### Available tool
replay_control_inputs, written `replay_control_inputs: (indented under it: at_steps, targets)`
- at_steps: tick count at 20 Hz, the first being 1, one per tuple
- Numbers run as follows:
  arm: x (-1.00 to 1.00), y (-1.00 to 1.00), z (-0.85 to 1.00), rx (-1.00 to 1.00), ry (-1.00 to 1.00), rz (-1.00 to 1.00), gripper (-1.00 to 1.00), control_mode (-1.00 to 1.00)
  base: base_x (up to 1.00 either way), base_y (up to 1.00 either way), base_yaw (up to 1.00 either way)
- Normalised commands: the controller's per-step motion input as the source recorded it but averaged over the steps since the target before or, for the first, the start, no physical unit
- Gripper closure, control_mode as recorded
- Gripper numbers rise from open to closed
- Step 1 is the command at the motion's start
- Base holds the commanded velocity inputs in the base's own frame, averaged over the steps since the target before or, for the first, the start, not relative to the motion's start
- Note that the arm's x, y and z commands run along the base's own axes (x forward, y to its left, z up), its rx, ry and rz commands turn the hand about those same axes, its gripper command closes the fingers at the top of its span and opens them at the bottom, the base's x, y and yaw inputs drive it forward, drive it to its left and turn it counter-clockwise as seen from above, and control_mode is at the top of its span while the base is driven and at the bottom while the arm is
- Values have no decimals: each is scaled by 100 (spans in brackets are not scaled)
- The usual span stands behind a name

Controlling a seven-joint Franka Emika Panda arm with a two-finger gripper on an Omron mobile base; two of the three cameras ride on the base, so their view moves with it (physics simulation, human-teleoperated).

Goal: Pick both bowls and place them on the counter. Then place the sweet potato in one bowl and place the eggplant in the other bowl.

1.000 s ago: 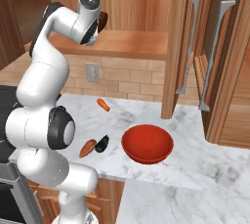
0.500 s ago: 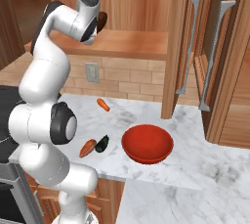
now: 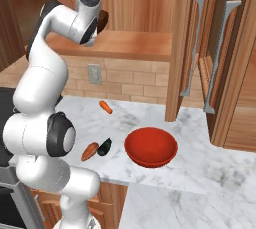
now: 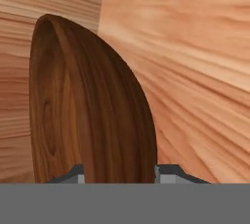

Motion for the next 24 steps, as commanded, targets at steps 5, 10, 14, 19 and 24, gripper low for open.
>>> replay_control_inputs:
  at_steps: [5, 10, 14, 19, 24]
  targets:
    - [-89, -3, 7, 0, -3, 0, 100, -100, 0, 0, 0]
    - [-97, -28, 16, 0, -5, 0, 100, -100, 0, 0, 0]
    - [-100, -37, 0, 4, -2, 0, 100, -100, 0, 0, 0]
    - [-99, -20, -6, 3, 0, 0, 100, -100, 0, 0, 0]
    - [-74, -1, -23, 1, 5, 8, 100, -100, 0, 0, 0]
